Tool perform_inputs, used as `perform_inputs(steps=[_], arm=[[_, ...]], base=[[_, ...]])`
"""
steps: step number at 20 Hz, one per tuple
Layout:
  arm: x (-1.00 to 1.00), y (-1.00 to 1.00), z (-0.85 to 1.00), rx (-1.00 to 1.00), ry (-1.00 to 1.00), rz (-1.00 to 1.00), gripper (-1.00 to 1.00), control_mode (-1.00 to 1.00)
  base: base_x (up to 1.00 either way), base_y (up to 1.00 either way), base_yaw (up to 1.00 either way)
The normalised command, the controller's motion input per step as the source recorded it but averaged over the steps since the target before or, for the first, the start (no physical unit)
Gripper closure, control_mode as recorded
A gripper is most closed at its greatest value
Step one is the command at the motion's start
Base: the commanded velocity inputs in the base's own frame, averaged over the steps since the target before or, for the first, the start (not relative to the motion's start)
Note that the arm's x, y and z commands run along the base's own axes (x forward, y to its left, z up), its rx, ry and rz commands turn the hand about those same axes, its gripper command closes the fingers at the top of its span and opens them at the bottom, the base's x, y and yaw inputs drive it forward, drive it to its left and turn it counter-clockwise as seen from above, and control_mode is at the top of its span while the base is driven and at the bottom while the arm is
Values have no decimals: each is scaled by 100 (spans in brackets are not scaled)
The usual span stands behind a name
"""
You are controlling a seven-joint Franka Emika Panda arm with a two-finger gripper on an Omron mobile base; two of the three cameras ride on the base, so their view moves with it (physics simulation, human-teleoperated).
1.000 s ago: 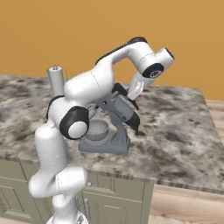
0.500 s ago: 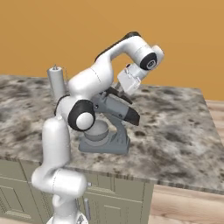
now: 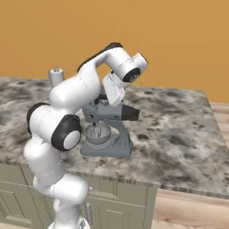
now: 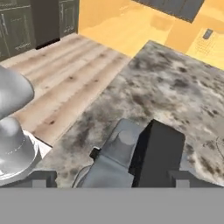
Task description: Close the stand mixer head.
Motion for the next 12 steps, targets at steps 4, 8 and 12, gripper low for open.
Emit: perform_inputs(steps=[4,8,12], arm=[[-99,100,-77,-20,-40,0,-100,-100],[-88,100,-33,-28,-43,-1,-100,-100],[-34,79,4,-12,-23,1,-100,-100]], base=[[0,0,0],[0,0,0],[0,0,0]])
